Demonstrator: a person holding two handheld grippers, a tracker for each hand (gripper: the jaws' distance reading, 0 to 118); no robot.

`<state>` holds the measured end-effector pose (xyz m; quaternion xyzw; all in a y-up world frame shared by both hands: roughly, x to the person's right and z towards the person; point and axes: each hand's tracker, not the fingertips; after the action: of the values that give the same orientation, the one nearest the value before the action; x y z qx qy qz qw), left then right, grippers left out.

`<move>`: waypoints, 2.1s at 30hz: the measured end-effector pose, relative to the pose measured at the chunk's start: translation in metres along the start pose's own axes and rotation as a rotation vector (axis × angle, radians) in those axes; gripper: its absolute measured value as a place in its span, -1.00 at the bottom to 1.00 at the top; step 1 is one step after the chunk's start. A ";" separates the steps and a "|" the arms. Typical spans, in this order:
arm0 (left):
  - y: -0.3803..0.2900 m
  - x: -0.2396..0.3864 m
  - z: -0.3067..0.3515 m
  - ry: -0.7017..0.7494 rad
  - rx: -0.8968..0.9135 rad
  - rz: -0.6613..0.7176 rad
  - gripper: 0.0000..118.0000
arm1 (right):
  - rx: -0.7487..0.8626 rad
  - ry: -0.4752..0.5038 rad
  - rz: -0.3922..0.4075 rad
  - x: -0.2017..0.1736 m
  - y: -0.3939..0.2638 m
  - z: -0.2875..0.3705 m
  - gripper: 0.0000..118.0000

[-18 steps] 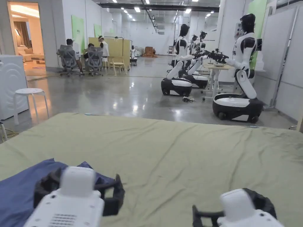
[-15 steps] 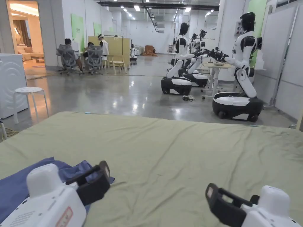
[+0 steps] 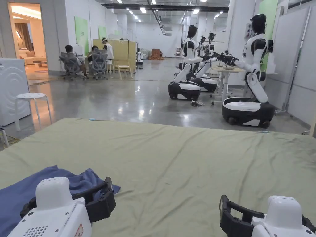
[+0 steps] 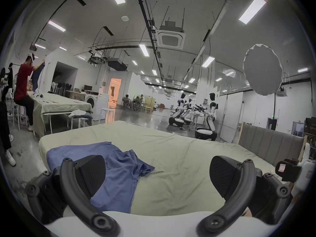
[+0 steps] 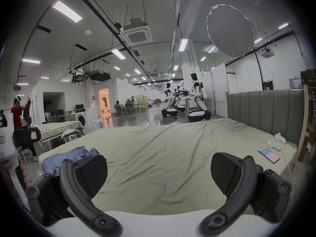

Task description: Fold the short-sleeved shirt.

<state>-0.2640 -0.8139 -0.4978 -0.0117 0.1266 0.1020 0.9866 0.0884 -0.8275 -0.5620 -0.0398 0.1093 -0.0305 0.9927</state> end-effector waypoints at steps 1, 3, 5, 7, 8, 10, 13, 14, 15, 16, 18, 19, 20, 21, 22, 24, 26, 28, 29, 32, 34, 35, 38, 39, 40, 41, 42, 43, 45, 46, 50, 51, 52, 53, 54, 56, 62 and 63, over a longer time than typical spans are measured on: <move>0.000 0.000 0.000 0.000 -0.002 0.012 0.99 | -0.008 -0.002 0.002 0.001 -0.001 -0.002 1.00; 0.001 -0.003 -0.001 0.008 -0.002 0.018 0.99 | -0.017 -0.002 0.006 0.001 -0.002 -0.002 1.00; 0.001 -0.003 -0.001 0.017 0.003 0.009 0.99 | -0.022 -0.001 0.004 0.002 -0.002 -0.002 1.00; 0.001 -0.001 0.000 0.049 0.018 -0.001 0.99 | -0.025 -0.003 0.004 0.001 -0.003 -0.002 1.00; 0.002 -0.001 0.001 0.055 0.026 0.000 0.99 | -0.025 -0.005 0.004 0.001 -0.002 -0.002 1.00; 0.002 0.000 0.001 0.047 0.024 -0.016 0.99 | -0.021 -0.009 0.002 0.001 -0.001 -0.002 1.00; 0.002 0.004 0.001 0.056 0.039 -0.068 0.99 | -0.019 -0.014 0.002 0.002 0.001 -0.003 1.00; 0.002 0.005 0.001 0.055 0.043 -0.087 0.99 | -0.018 -0.016 0.004 0.002 0.001 -0.003 1.00; 0.003 0.006 0.001 0.050 0.043 -0.107 0.99 | -0.017 -0.017 0.005 0.002 0.002 -0.003 1.00; 0.003 0.007 0.000 0.039 0.041 -0.120 0.99 | -0.017 -0.018 0.007 0.002 0.002 -0.003 1.00; 0.002 0.010 0.000 0.031 0.033 -0.138 0.99 | -0.016 -0.023 0.013 0.002 0.001 -0.004 1.00; 0.003 0.010 -0.001 0.027 0.021 -0.148 0.99 | -0.013 -0.025 0.016 0.002 0.001 -0.004 1.00; 0.002 0.011 -0.002 0.015 0.004 -0.153 0.99 | -0.010 -0.026 0.017 0.002 0.001 -0.004 1.00; 0.002 0.011 -0.002 0.001 -0.004 -0.151 0.99 | -0.007 -0.028 0.017 0.002 0.001 -0.004 1.00; 0.001 0.011 -0.003 -0.013 -0.010 -0.144 0.99 | -0.004 -0.030 0.019 0.002 0.001 -0.004 1.00; 0.000 0.011 -0.003 -0.021 -0.020 -0.127 0.99 | -0.005 -0.027 0.024 0.001 0.001 -0.005 1.00; 0.000 0.010 -0.002 -0.018 -0.006 -0.099 0.99 | -0.005 -0.031 0.029 0.001 0.001 -0.004 1.00; 0.002 0.008 -0.003 -0.019 0.003 -0.090 0.99 | 0.002 -0.035 0.025 0.001 0.000 -0.004 1.00; 0.002 0.008 -0.003 -0.027 0.010 -0.095 0.99 | 0.008 -0.027 0.016 0.002 0.000 -0.004 1.00; 0.004 0.011 -0.004 -0.031 0.026 -0.172 0.99 | 0.026 -0.024 0.020 0.001 0.002 -0.003 1.00; 0.003 0.015 -0.003 -0.047 0.034 -0.201 0.99 | 0.043 -0.040 0.039 -0.001 0.003 -0.002 1.00; 0.003 0.017 -0.002 -0.051 0.037 -0.204 0.99 | 0.048 -0.046 0.045 -0.002 0.003 -0.002 1.00; 0.004 0.024 0.002 -0.072 0.037 -0.200 0.99 | 0.053 -0.047 0.057 -0.004 0.004 -0.002 0.99; 0.004 0.025 0.003 -0.080 0.050 -0.196 0.99 | 0.053 -0.051 0.066 -0.004 0.004 -0.001 0.99; 0.004 0.027 0.005 -0.083 0.055 -0.198 0.99 | 0.047 -0.065 0.083 -0.005 0.004 0.000 0.99; 0.005 0.029 0.006 -0.095 0.055 -0.201 0.98 | 0.042 -0.074 0.094 -0.005 0.003 0.000 0.94; 0.006 0.030 0.007 -0.099 0.053 -0.202 0.91 | 0.040 -0.071 0.097 -0.005 0.002 0.000 0.81; 0.006 0.032 0.010 -0.102 0.057 -0.199 0.60 | 0.046 -0.071 0.096 -0.004 0.001 0.002 0.41; 0.004 0.035 0.009 -0.065 0.038 -0.183 -1.00 | 0.062 -0.148 0.041 -0.003 -0.001 0.004 -1.00; 0.006 0.036 0.010 -0.076 0.070 -0.167 -1.00 | 0.080 -0.109 0.021 0.003 -0.003 0.004 -1.00; 0.006 0.035 0.010 -0.103 0.050 -0.174 -1.00 | 0.067 -0.094 0.081 0.008 -0.004 0.004 -1.00; 0.005 0.033 0.010 -0.097 0.057 -0.175 -1.00 | 0.067 -0.091 0.084 0.009 -0.004 0.003 -1.00; 0.006 0.031 0.010 -0.093 0.057 -0.171 -1.00 | 0.068 -0.092 0.083 0.008 -0.004 0.002 -1.00; 0.009 0.028 0.011 -0.089 0.056 -0.163 -1.00 | 0.065 -0.083 0.083 0.005 -0.001 0.003 -1.00; 0.011 0.024 0.011 -0.078 0.052 -0.159 -1.00 | 0.057 -0.072 0.082 0.003 -0.002 0.000 -1.00; 0.013 0.009 0.016 -0.016 0.056 -0.170 -1.00 | 0.032 -0.018 0.084 -0.005 -0.003 -0.012 -1.00; 0.022 -0.066 0.056 0.251 0.069 -0.240 -1.00 | 0.023 0.236 0.067 -0.080 0.006 -0.046 -1.00; 0.022 -0.079 0.062 0.298 0.069 -0.251 -1.00 | 0.024 0.279 0.068 -0.093 0.005 -0.050 -1.00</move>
<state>-0.3282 -0.8048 -0.4181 -0.0086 0.2723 -0.0289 0.9617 -0.0132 -0.8194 -0.5906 -0.0194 0.2473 -0.0034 0.9687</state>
